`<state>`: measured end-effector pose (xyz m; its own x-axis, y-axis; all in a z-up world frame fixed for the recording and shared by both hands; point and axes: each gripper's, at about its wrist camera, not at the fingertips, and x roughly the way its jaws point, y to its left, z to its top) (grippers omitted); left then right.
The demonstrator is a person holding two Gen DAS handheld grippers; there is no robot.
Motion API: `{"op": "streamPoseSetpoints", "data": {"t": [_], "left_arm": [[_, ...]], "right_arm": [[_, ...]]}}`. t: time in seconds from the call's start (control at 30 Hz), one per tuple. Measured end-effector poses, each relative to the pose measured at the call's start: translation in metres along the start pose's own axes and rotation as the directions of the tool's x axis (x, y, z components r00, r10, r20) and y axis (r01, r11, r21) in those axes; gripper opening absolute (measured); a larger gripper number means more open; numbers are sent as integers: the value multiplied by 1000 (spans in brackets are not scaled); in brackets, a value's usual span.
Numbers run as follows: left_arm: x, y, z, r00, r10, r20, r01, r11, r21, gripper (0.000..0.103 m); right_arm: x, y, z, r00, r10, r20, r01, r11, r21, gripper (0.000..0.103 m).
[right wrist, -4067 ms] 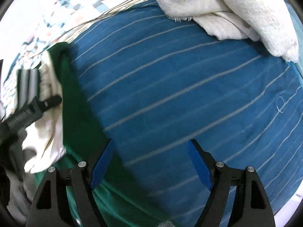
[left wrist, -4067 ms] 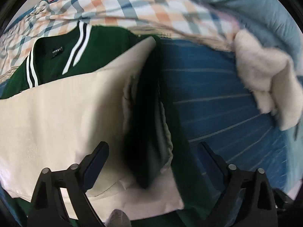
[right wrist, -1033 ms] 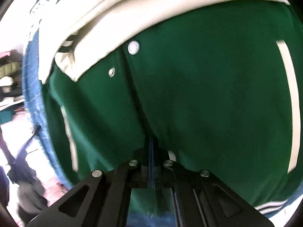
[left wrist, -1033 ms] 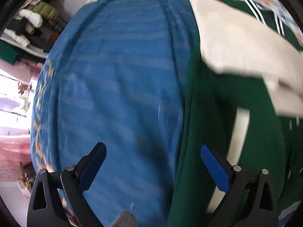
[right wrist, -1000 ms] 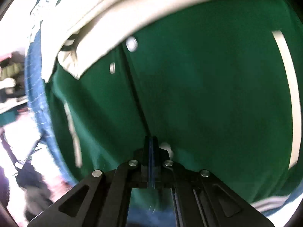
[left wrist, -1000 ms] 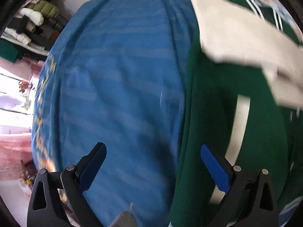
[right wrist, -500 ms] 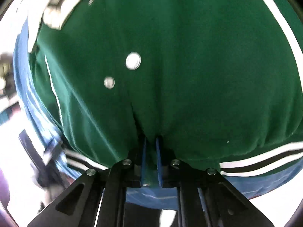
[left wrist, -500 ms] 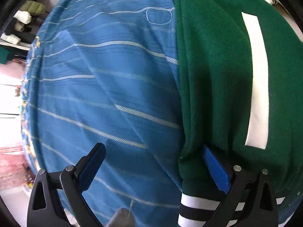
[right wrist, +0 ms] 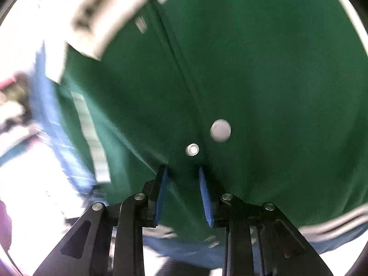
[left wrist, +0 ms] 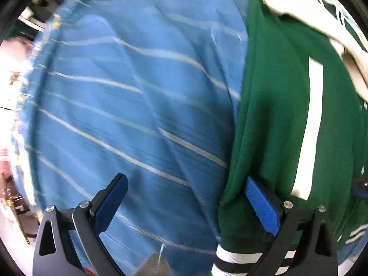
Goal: Fold large clothes
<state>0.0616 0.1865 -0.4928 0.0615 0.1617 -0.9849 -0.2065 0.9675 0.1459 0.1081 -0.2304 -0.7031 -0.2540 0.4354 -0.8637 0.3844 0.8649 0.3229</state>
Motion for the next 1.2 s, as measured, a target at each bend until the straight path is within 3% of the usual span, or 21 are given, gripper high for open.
{"op": "streamPoseSetpoints", "data": {"t": [0.1,0.2,0.27,0.33,0.4,0.53,0.63,0.67,0.7,0.77,0.87,0.9,0.93,0.97,1.0,1.03,1.2], "left_arm": [[-35,1,3,992,103,72,-103,995,-10,103],[-64,1,10,976,172,132,-168,985,-43,103],[-71,-14,8,966,215,143,-208,976,-62,103],[-71,-30,7,960,254,116,-246,966,-84,103],[-62,-50,15,955,283,94,-272,956,-112,103],[-57,-105,8,924,378,58,-368,921,-126,103],[-18,-120,2,917,398,-36,-399,904,-152,103],[-9,-122,0,912,408,-46,-410,899,-155,103],[-3,-124,-1,907,421,-32,-420,892,-169,103],[-3,-123,-2,902,432,-10,-426,884,-191,103],[-3,-123,-6,895,446,10,-433,874,-221,103],[-3,-123,-8,890,455,24,-438,869,-228,103],[-1,-124,-9,888,460,34,-441,868,-230,103],[0,-125,-9,884,466,47,-444,866,-230,103],[0,-125,-9,883,467,49,-446,867,-223,103],[0,-126,-8,885,464,43,-445,868,-218,103],[-27,-126,-4,896,444,-19,-438,875,-207,103]], "right_arm": [[-20,13,4,999,-50,-9,49,998,-36,25],[-81,7,12,992,36,122,-28,998,-61,28],[-125,-13,27,975,85,206,-75,996,-57,36],[-168,-38,53,947,125,296,-108,992,-72,56],[-200,-61,86,923,123,364,-105,992,-70,64],[-223,-101,171,911,164,378,-147,986,-73,64],[-202,-103,215,938,175,300,-139,981,-136,61],[-201,-115,223,946,176,273,-132,976,-172,50],[-197,-112,230,954,140,264,-84,974,-212,9],[-208,-110,237,932,127,340,-35,964,-264,9],[-233,-117,245,887,100,450,9,972,-234,9],[-230,-114,250,891,64,450,44,973,-225,9],[-221,-118,261,911,27,411,68,974,-216,16],[-213,-125,270,935,2,355,71,979,-193,24],[-214,-133,270,943,-11,334,69,984,-164,38],[-221,-142,267,941,-8,338,53,991,-123,44],[-261,-158,216,913,75,401,-41,995,-93,44]]}}
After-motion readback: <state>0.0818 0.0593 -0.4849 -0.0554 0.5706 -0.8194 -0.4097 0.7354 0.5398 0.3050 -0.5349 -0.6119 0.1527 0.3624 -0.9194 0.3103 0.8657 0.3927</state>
